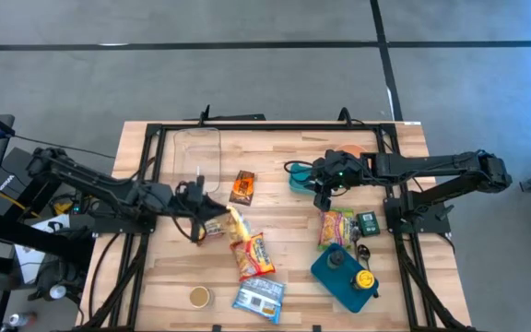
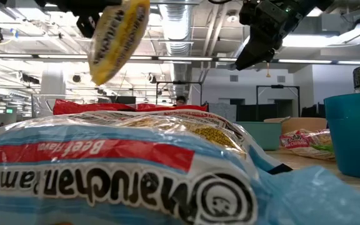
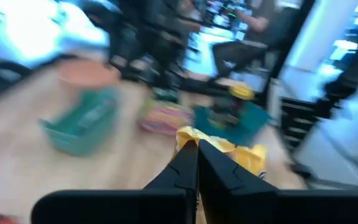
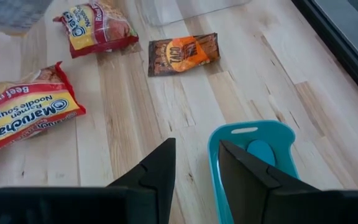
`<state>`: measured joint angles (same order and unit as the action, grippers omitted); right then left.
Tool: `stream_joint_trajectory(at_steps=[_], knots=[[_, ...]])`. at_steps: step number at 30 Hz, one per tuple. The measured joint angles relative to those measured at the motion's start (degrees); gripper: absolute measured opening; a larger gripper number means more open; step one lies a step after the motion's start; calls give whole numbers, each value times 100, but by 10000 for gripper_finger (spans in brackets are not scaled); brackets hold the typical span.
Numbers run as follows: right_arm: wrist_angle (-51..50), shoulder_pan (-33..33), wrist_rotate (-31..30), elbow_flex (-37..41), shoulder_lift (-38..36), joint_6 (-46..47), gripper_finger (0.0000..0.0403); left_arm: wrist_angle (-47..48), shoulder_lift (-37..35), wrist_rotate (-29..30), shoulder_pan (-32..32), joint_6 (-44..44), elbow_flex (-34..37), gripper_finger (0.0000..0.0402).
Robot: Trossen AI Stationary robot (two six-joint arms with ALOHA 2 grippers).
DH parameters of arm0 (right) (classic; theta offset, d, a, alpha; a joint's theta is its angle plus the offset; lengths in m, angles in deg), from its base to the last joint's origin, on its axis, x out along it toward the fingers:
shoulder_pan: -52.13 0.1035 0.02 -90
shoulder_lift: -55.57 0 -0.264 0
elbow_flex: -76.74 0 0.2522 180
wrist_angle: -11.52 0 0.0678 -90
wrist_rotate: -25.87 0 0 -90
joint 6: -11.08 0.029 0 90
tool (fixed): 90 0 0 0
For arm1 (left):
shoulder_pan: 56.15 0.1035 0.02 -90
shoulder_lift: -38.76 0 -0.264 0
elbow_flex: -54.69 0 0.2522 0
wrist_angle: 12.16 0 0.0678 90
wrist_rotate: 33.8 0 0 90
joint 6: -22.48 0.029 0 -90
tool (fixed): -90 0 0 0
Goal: Pick & Place Food Item
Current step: Put the yellow noodle pack into the transparent bin
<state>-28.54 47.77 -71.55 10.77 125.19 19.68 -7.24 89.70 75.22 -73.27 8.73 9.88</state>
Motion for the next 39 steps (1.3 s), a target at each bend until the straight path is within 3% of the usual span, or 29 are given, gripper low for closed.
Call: stream_joint_trajectory(at_steps=[6,11,24,39], knots=[[33,0,-11,0,0,-2,115,-359,-68,1151,345,859,0,0],[100,0,-11,0,0,-2,115,-753,-68,1718,872,1412,0,0],[154,-120,-13,0,0,-2,115,-815,-105,1811,2370,1969,0,0],[167,-260,-13,0,0,-20,115,-623,-107,1811,3916,1997,0,0]])
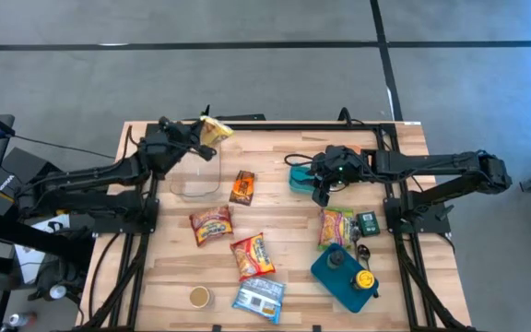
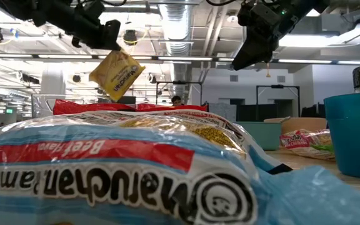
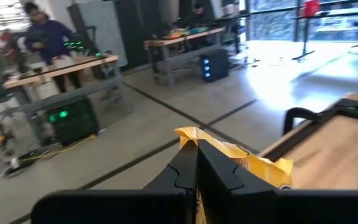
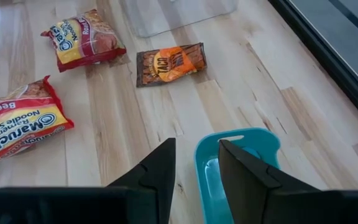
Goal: Pick & Place Food Item
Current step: Put the yellow noodle pack into the transparent bin
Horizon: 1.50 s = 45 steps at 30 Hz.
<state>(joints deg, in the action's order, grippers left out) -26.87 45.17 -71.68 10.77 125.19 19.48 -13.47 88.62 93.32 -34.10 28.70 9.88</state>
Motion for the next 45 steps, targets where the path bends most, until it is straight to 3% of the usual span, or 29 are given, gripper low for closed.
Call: stream_joint_trajectory(at_steps=[23,38,45], knots=[[9,0,0,0,0,0,115,1032,146,-4,893,804,0,0],[29,2,0,0,0,2,115,893,1234,-210,1336,1491,-2,0],[26,2,0,0,0,-63,115,889,1367,-208,1590,1497,0,0]])
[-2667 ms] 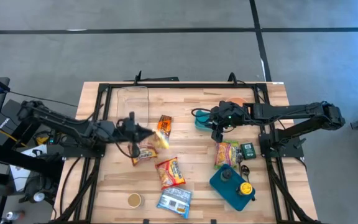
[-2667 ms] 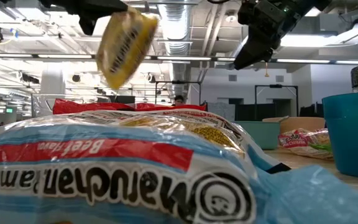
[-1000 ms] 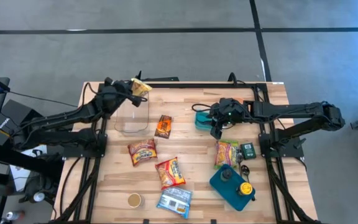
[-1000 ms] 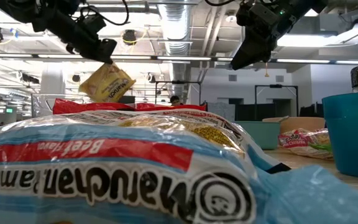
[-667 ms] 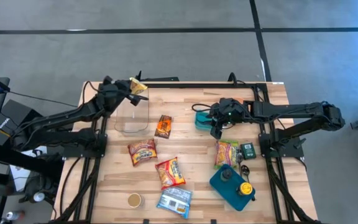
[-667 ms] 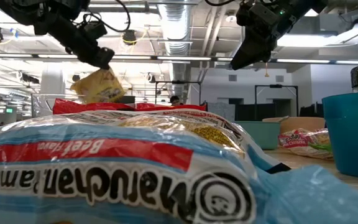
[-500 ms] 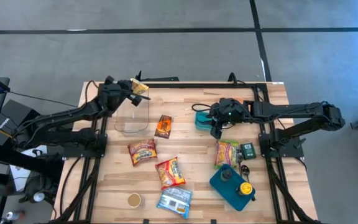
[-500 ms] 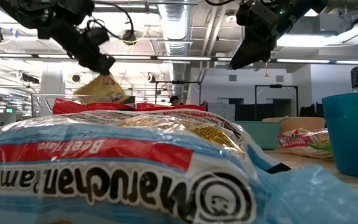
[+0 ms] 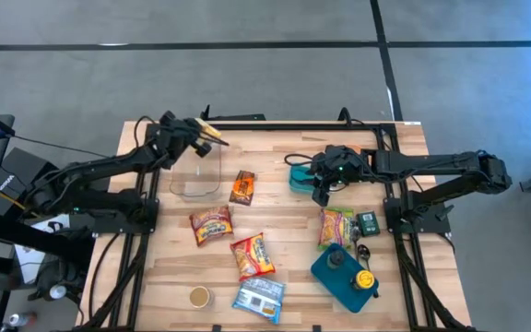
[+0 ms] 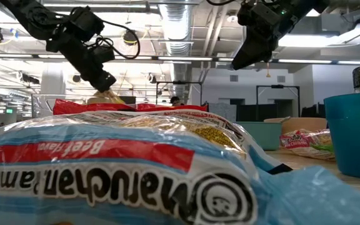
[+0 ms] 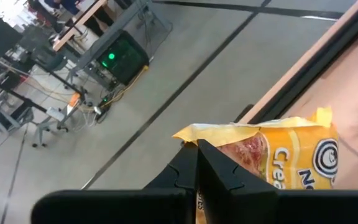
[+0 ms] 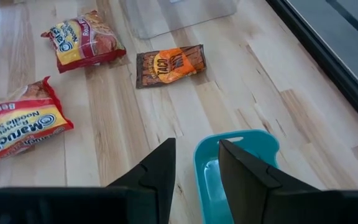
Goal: Pick & Place Food Item
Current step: Put the yellow noodle pack into the transparent bin
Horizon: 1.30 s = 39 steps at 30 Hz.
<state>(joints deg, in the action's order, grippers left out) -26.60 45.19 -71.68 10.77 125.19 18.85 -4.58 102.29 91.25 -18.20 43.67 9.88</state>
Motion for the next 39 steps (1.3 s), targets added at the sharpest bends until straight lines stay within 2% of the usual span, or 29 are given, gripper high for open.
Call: stream_joint_trajectory(at_steps=[7,13,18,22,29,39], knots=[[51,16,0,0,0,-47,115,-56,-158,2,105,1,-2,0],[100,15,2,0,0,-66,115,-24,-167,4,103,639,-1,0],[99,11,0,0,0,-68,115,-28,-167,4,103,746,-1,0],[98,11,2,0,0,-70,115,-24,-167,7,103,1149,-1,0],[98,11,0,0,0,-70,115,-330,-167,9,99,1208,-2,0],[107,11,1,0,0,-72,115,-149,-167,7,-30,1738,-2,0]])
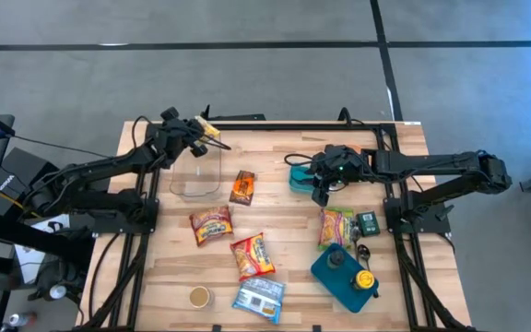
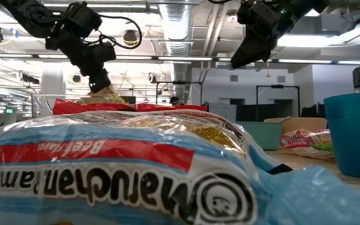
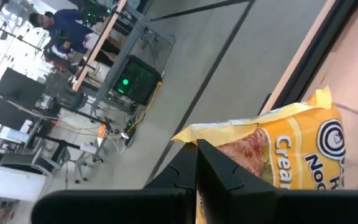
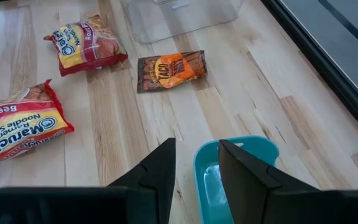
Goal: Pick & Place Food Item
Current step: Put the yellow noodle pack into the transparent bin
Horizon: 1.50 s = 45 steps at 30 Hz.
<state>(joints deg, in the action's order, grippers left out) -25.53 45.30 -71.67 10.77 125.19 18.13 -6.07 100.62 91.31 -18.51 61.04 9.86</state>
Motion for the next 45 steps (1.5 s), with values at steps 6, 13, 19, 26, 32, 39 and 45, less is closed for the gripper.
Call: stream_joint_trajectory(at_steps=[6,13,19,26,32,39,45], knots=[[5,-2,1,0,0,0,115,20,0,-2,-86,-13,0,0],[26,-4,1,0,0,-2,115,554,29,-203,-87,605,0,0],[70,-4,1,0,0,-14,115,515,46,-256,-83,603,2,0],[171,-4,-1,0,0,-15,115,506,44,-352,-83,611,1,4],[171,-4,1,0,0,-13,115,137,44,77,-58,951,2,2],[171,-4,-1,0,0,-13,115,98,33,140,-65,1259,2,1],[171,-4,0,0,0,2,115,452,37,136,-65,1219,1,5]])
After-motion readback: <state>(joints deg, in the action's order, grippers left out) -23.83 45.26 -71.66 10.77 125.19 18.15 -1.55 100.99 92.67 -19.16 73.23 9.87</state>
